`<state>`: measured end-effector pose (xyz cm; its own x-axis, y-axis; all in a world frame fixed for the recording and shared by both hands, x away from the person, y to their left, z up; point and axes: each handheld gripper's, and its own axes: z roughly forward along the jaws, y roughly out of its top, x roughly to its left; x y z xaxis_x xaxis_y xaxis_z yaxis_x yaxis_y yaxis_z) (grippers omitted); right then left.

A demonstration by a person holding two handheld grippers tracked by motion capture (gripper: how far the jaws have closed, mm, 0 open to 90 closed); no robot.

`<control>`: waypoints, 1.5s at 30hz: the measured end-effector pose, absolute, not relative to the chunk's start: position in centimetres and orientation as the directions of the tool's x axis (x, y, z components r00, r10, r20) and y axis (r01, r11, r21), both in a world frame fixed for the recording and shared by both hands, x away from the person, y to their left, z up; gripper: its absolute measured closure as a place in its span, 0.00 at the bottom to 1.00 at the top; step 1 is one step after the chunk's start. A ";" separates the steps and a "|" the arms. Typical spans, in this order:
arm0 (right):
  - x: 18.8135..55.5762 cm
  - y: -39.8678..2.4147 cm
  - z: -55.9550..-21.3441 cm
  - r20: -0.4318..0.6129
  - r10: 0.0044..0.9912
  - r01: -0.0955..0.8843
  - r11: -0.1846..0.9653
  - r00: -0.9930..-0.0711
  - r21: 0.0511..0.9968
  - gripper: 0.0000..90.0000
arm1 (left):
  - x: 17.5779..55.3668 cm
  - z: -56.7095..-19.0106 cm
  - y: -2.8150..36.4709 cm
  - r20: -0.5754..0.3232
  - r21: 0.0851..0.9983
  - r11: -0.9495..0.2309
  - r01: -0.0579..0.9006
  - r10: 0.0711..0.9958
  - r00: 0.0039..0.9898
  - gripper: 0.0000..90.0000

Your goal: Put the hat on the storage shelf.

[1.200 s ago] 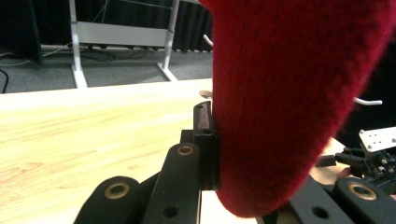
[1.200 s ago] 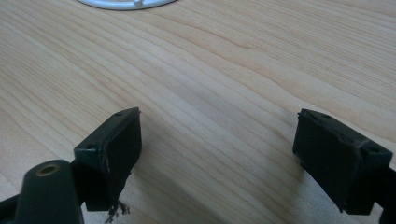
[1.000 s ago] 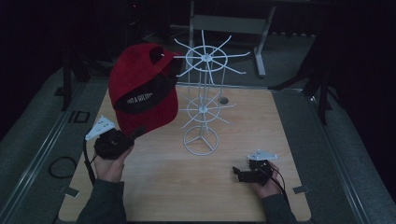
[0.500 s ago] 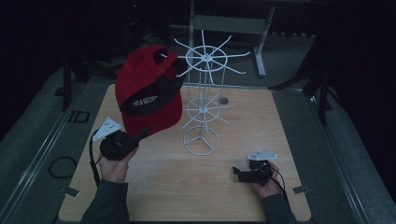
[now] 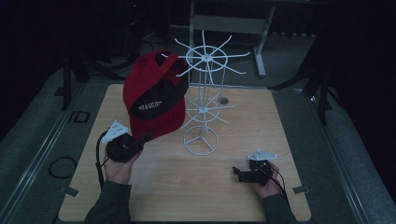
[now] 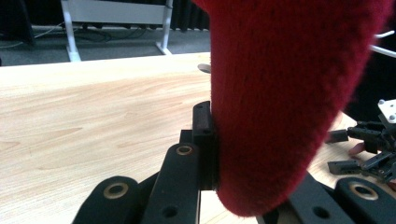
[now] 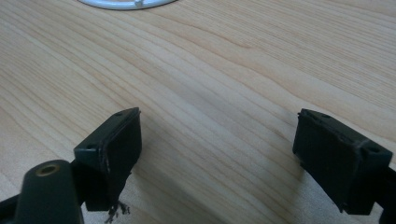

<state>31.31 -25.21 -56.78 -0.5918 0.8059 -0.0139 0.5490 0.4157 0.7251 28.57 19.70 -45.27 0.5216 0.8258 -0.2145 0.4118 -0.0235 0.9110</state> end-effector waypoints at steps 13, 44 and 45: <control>31.3 -25.2 -56.8 -0.013 0.806 0.549 0.415 -0.592 0.725 0.17 | 28.8 -46.0 19.2 -0.186 0.905 -0.063 0.421 0.830 0.525 0.93; 31.3 -25.2 -56.8 -0.013 0.806 0.550 0.416 -0.592 0.724 0.17 | 29.3 -47.8 19.4 -0.231 0.876 -0.057 0.478 0.821 0.522 0.59; 31.3 -25.2 -56.8 -0.013 0.806 0.550 0.416 -0.592 0.724 0.17 | 29.3 -47.9 19.4 -0.233 0.875 -0.056 0.480 0.821 0.522 0.57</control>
<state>31.29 -25.21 -56.78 -0.5921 0.8058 -0.0127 0.5502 0.4157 0.7242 29.29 19.42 -47.89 0.5216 0.8207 -0.2331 0.4799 -0.0563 0.8755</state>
